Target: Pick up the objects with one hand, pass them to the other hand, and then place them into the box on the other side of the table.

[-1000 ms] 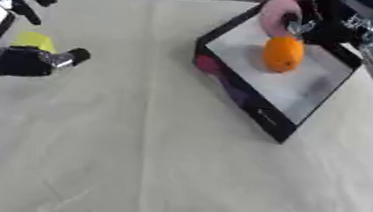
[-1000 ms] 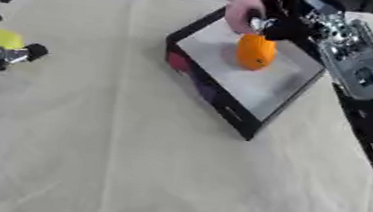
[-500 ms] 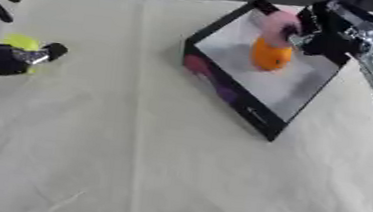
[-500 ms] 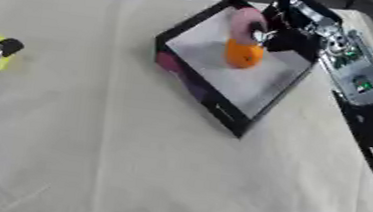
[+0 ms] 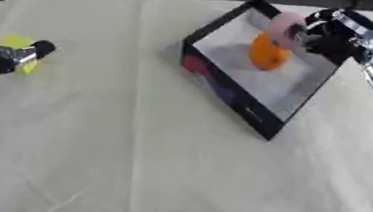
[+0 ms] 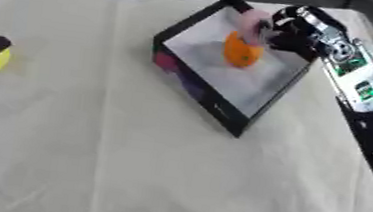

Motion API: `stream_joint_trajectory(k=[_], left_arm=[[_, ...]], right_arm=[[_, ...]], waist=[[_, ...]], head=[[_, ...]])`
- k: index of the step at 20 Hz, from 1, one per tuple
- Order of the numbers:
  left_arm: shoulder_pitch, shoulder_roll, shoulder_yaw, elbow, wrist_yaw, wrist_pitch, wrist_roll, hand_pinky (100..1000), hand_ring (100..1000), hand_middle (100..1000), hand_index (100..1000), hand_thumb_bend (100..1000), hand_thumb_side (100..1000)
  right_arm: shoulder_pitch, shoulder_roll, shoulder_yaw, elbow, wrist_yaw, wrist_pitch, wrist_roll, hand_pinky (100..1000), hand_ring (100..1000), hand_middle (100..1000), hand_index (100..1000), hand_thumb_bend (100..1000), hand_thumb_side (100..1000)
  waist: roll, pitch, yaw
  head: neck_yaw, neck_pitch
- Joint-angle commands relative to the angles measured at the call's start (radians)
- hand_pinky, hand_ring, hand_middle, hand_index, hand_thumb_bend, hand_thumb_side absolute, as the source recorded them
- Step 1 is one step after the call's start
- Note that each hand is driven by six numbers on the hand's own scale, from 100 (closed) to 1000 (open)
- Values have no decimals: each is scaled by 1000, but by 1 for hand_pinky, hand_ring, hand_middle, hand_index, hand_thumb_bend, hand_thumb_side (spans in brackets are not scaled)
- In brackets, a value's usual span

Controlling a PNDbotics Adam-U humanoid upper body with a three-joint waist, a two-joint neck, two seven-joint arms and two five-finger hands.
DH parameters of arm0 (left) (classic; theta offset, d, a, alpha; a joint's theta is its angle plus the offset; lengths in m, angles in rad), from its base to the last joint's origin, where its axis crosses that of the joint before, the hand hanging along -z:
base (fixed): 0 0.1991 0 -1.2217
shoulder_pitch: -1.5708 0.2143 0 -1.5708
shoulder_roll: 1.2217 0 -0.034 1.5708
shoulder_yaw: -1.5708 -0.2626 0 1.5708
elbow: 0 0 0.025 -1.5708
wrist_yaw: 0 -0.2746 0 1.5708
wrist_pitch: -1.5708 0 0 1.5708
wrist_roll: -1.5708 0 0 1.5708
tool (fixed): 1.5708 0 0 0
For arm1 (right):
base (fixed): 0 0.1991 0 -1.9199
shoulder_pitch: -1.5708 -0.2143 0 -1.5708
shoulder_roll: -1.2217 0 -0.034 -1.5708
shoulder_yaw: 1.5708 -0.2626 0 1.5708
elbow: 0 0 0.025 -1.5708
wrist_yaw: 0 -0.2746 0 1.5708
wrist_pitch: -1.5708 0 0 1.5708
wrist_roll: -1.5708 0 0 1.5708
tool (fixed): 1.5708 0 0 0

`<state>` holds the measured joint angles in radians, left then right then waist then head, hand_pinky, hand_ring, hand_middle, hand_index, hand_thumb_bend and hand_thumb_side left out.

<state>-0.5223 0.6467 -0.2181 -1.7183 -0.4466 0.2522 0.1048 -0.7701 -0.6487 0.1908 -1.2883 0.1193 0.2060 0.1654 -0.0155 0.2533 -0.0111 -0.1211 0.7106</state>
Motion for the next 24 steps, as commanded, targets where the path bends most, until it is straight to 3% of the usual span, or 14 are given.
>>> stream_joint_trajectory(k=[1,6,12,20,24], left_arm=[[-7,36,17,-13,3,0,7,742,556,670,769,716,462],[-4,37,19,-12,3,0,9,747,556,670,769,716,463],[0,43,26,-10,2,4,15,748,557,671,770,717,466],[-19,84,93,52,34,46,32,754,563,676,785,717,470],[-49,147,102,107,39,51,-26,768,592,691,808,721,466]], right_arm=[[-10,-41,-17,-19,-2,2,-14,893,821,881,847,100,473],[-5,-44,-20,-25,-17,-3,-26,899,833,895,863,100,448],[-2,-46,-27,-32,-61,-21,-29,899,832,897,879,100,483],[-3,-50,-33,-60,-136,-43,-43,890,820,883,874,100,416],[-6,-48,-41,-85,-154,-37,-68,886,808,870,858,100,436]], waist=[[15,-36,1],[15,-36,2],[16,-36,3],[21,-37,8],[25,-37,10]], head=[[6,-8],[9,-7],[21,-5],[100,3],[139,3]])
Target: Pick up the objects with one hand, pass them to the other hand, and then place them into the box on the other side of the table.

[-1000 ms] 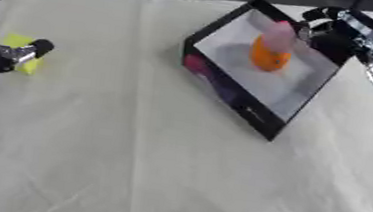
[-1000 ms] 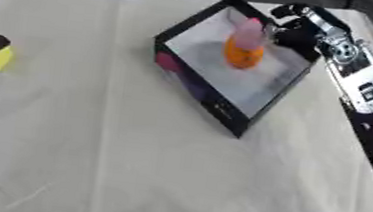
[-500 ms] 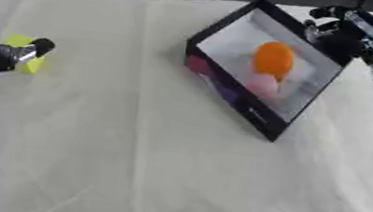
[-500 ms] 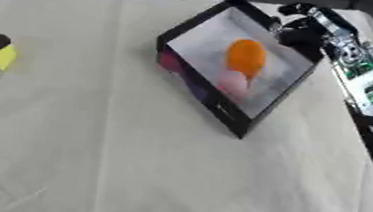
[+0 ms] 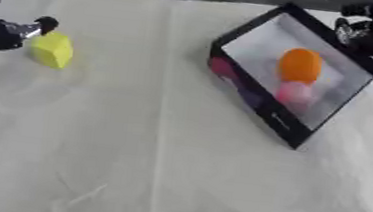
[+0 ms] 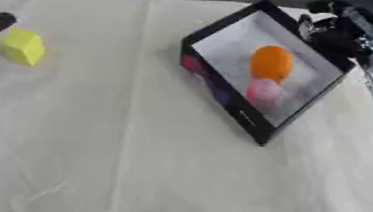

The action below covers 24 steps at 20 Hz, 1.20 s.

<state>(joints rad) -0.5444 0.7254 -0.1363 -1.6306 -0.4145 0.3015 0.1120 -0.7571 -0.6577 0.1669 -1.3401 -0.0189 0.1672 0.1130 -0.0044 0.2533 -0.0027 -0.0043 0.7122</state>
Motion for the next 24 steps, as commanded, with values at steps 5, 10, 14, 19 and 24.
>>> stream_joint_trajectory(k=[5,10,14,19,24], left_arm=[[-75,112,4,107,27,-15,-209,787,649,720,838,756,464],[-140,104,-10,226,27,16,-367,797,680,734,843,764,466],[-183,94,-19,292,24,10,-453,811,703,744,849,759,459],[-236,72,-37,365,-26,11,-546,831,743,755,854,777,465],[-284,40,-54,429,-89,29,-614,846,768,756,844,799,483]], right_arm=[[-24,-36,-22,-58,-43,11,-32,884,799,860,851,100,442],[-24,-34,-20,-64,-51,19,-41,884,798,859,850,100,447],[-21,-33,-19,-63,-51,22,-41,883,797,858,849,100,454],[-20,-31,-18,-61,-51,25,-39,882,796,857,848,100,458],[-18,-28,-15,-58,-50,25,-36,881,795,857,847,100,460]], waist=[[17,-39,1],[18,-40,-2],[20,-40,-4],[22,-42,-5],[23,-44,-7]], head=[[54,-4],[69,-8],[73,-6],[77,-3],[81,-3]])
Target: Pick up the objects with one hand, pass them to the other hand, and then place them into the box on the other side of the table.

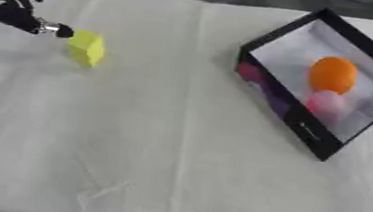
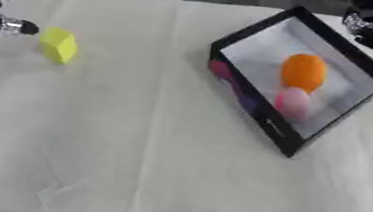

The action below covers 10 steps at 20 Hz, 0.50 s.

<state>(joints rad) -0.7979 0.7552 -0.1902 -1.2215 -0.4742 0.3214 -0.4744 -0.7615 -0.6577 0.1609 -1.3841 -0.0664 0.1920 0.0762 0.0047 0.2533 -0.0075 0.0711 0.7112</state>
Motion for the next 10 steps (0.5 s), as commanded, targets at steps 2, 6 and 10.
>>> stream_joint_trajectory(k=[2,6,10], left_arm=[[-47,-5,-5,47,-54,24,-44,850,775,755,841,817,495],[-75,-36,-16,92,-103,55,-65,857,789,754,832,869,518],[-95,-61,-26,128,-150,78,-80,859,799,752,818,892,520]], right_arm=[[-13,-28,-10,-13,-2,0,2,881,795,857,847,100,461],[-11,-26,-9,-11,-1,1,2,880,795,857,848,100,464],[-10,-24,-7,-10,0,1,5,880,795,857,848,100,467]], waist=[[14,-45,-3],[16,-45,-4],[18,-45,-5]], head=[[7,-2],[9,-1],[11,1]])
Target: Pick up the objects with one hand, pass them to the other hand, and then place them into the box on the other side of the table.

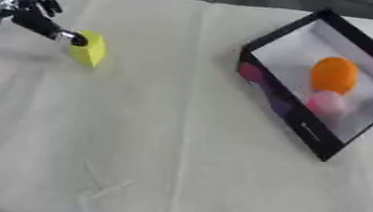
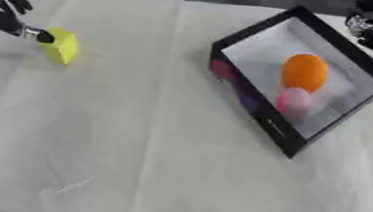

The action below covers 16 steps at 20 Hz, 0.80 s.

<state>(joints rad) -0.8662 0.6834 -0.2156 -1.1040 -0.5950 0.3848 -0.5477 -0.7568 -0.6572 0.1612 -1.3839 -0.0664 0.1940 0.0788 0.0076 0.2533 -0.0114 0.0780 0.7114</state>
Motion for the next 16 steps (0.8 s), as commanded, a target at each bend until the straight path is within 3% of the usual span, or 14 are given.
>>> stream_joint_trajectory(k=[1,8,16], left_arm=[[-30,5,-2,19,-41,20,-9,862,803,752,815,911,525],[-56,-30,-8,80,-139,57,-18,874,822,754,807,963,577],[-74,-60,5,137,-217,85,11,870,823,750,802,937,611]], right_arm=[[-14,-24,-7,-10,0,-1,3,880,795,857,848,100,467],[-13,-20,-6,-10,-1,-1,6,880,794,856,848,100,472],[-11,-18,-4,-11,-1,-1,9,880,794,855,847,100,476]], waist=[[16,-45,-1],[18,-45,-2],[17,-43,-4]], head=[[5,1],[11,1],[17,-3]])
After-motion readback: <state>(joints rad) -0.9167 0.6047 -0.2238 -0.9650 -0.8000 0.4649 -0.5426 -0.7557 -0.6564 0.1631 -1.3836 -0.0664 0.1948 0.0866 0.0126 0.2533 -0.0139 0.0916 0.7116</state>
